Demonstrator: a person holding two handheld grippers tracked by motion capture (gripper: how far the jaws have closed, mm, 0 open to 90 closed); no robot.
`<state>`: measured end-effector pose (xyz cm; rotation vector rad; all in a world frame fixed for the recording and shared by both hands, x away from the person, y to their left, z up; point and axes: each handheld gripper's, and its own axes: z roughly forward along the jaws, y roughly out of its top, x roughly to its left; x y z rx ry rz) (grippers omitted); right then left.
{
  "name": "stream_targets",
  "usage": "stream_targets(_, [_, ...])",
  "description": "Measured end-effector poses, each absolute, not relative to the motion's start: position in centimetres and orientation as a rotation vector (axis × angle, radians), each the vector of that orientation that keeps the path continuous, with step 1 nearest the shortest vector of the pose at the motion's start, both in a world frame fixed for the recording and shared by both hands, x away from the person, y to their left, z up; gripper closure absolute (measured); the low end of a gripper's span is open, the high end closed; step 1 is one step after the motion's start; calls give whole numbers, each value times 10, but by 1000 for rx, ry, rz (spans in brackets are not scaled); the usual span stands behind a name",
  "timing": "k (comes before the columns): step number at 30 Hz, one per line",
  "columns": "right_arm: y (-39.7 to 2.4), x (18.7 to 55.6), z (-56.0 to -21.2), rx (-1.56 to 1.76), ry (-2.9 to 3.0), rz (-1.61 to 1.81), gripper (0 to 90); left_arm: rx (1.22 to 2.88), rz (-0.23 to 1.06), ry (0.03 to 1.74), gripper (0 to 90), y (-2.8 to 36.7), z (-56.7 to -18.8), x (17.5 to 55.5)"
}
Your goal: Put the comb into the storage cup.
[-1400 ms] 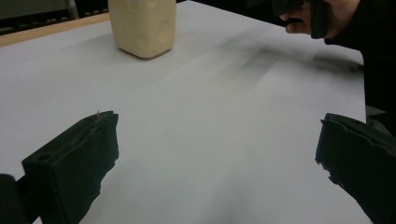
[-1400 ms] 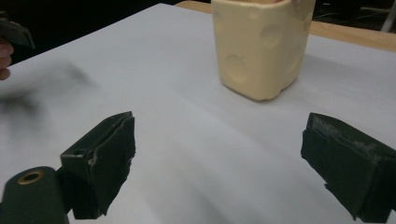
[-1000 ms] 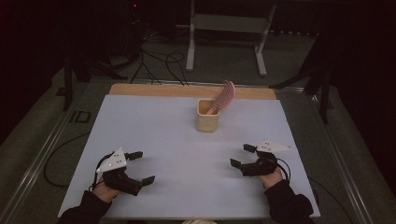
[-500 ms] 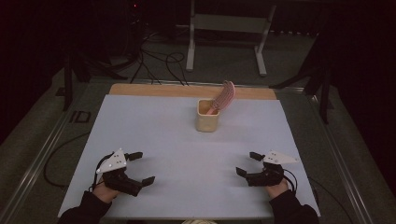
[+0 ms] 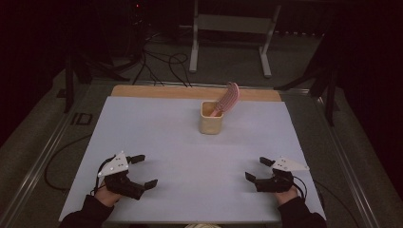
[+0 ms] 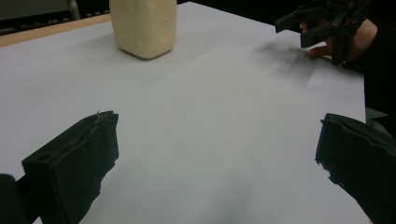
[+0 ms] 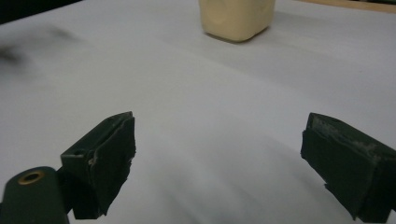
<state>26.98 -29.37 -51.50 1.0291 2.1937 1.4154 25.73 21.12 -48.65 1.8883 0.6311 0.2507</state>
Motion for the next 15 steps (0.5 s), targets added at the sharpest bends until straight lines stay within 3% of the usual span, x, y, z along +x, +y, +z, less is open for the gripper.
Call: stream_targets(15, [-290,269,-513,1005,2223,1415,98,1879,262,632,1,212,-486,257])
